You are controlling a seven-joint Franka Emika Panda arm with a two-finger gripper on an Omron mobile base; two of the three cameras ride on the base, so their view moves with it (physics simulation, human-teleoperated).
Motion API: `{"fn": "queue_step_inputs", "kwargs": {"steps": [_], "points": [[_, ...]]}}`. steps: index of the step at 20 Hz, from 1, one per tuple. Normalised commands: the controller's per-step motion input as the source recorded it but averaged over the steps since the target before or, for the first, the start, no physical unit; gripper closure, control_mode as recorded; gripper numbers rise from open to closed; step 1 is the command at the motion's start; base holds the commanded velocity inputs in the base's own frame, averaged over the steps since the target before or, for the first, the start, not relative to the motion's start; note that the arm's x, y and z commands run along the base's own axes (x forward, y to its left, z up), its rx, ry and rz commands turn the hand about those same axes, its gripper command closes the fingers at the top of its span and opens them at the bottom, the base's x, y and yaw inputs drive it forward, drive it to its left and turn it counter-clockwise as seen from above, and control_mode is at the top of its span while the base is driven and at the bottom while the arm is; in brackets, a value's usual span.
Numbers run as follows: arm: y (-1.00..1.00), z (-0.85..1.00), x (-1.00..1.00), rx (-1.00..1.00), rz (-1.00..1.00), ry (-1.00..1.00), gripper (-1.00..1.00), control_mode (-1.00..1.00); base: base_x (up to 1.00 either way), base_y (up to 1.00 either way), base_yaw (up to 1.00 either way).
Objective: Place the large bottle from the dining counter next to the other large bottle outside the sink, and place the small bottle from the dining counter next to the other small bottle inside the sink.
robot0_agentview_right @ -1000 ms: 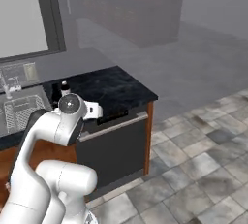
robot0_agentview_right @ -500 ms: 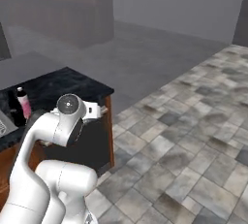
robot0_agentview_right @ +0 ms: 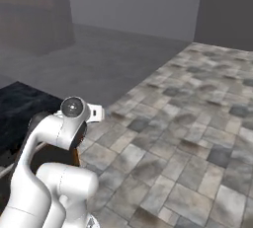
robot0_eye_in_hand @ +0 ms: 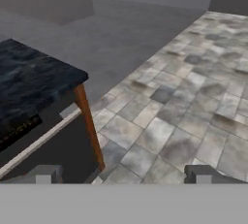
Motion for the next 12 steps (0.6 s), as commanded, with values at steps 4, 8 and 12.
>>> {"fn": "queue_step_inputs", "kwargs": {"steps": [4, 8, 12], "points": [[0.00, 0.00, 0.00, 0.00, 0.00, 0.00, -1.00, 1.00, 1.00, -0.17, -0.30], [0.00, 0.00, 0.00, 0.00, 0.00, 0.00, -1.00, 1.00, 1.00, -0.12, -0.34], [0.00, 0.00, 0.00, 0.00, 0.00, 0.00, -1.00, 1.00, 1.00, -0.02, -0.50]]}}
